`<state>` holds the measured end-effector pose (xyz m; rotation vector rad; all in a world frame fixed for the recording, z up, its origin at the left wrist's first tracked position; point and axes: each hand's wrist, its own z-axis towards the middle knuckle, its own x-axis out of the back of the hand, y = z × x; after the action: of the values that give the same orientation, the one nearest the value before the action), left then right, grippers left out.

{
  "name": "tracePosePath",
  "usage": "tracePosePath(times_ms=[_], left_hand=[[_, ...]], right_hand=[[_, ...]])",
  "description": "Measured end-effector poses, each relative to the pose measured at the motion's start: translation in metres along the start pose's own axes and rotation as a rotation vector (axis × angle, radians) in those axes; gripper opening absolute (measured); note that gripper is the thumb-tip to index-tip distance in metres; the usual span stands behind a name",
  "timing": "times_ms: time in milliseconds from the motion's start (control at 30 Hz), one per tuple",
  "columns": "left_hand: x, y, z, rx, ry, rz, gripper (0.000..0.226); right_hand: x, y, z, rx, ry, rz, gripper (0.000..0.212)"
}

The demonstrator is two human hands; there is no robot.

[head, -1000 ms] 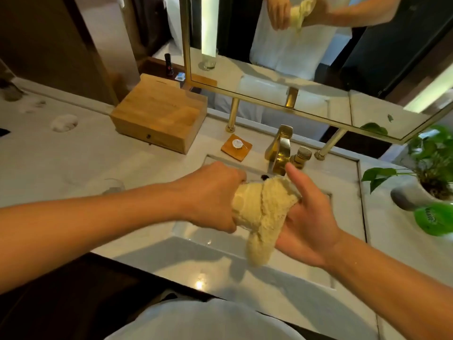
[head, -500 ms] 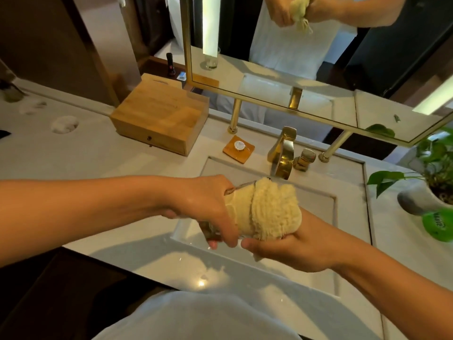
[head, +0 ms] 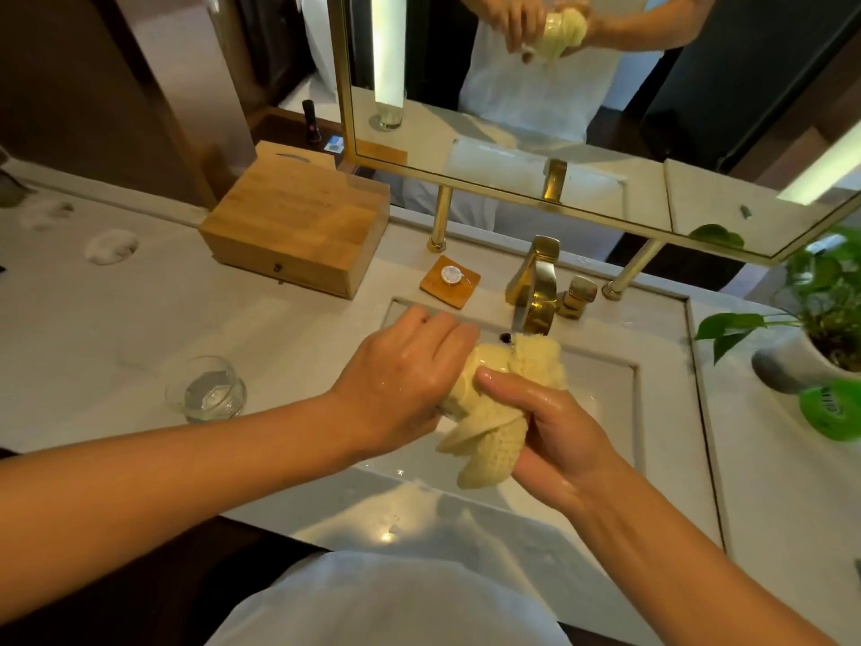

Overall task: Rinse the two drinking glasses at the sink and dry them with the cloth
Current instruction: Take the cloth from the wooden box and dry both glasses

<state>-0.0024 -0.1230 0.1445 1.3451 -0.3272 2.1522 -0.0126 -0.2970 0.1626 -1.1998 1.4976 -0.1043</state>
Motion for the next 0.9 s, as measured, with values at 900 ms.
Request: tracePosePath(times_ms=[900], left_hand=[[0.026,-0.013,0.034,-0.192,-0.392,-0.031,0.082]], right_hand=[[0.016,0.006,0.012,0.158,-0.080,-0.234,0.049]])
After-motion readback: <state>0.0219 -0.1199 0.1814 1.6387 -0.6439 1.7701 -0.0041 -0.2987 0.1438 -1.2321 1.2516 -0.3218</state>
